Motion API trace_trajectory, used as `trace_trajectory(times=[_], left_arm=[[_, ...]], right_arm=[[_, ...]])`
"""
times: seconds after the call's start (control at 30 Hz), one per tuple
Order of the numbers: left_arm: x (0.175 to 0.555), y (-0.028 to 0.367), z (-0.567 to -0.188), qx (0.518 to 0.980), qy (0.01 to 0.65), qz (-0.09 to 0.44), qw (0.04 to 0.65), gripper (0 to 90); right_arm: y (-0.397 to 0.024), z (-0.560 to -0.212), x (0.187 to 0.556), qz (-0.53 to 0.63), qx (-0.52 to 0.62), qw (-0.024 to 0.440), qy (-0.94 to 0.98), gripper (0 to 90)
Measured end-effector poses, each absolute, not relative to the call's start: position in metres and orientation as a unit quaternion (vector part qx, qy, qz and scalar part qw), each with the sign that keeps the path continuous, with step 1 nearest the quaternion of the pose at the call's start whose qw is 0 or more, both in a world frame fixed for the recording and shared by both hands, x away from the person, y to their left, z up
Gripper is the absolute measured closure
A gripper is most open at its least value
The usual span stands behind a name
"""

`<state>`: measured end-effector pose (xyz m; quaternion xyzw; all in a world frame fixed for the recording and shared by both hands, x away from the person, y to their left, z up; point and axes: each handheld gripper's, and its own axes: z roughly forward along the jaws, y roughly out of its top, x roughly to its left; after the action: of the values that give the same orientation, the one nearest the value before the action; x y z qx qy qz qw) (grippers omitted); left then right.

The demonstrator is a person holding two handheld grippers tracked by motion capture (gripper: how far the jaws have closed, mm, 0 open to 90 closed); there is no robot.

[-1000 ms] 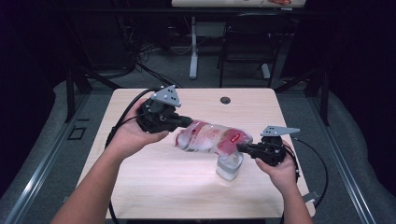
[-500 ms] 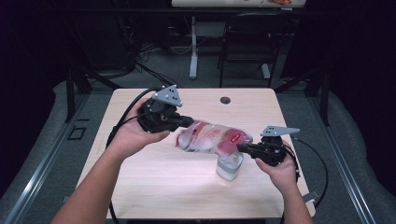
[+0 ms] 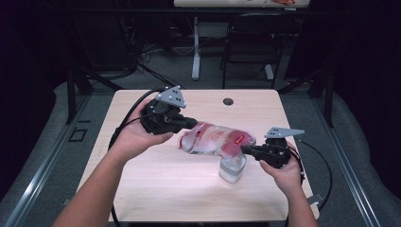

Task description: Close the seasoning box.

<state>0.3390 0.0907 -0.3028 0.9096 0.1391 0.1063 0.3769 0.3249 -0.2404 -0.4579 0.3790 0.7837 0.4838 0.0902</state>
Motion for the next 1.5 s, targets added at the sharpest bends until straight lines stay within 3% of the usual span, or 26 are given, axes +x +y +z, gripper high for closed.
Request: trace_trajectory(times=[1.5], left_arm=[[0.3394, 0.0865, -0.3021, 0.910, 0.136, 0.103, 0.377, 90.0]], right_arm=[[-0.2410, -0.4587, 0.3251, 0.476, 0.380, 0.093, 0.787, 90.0]])
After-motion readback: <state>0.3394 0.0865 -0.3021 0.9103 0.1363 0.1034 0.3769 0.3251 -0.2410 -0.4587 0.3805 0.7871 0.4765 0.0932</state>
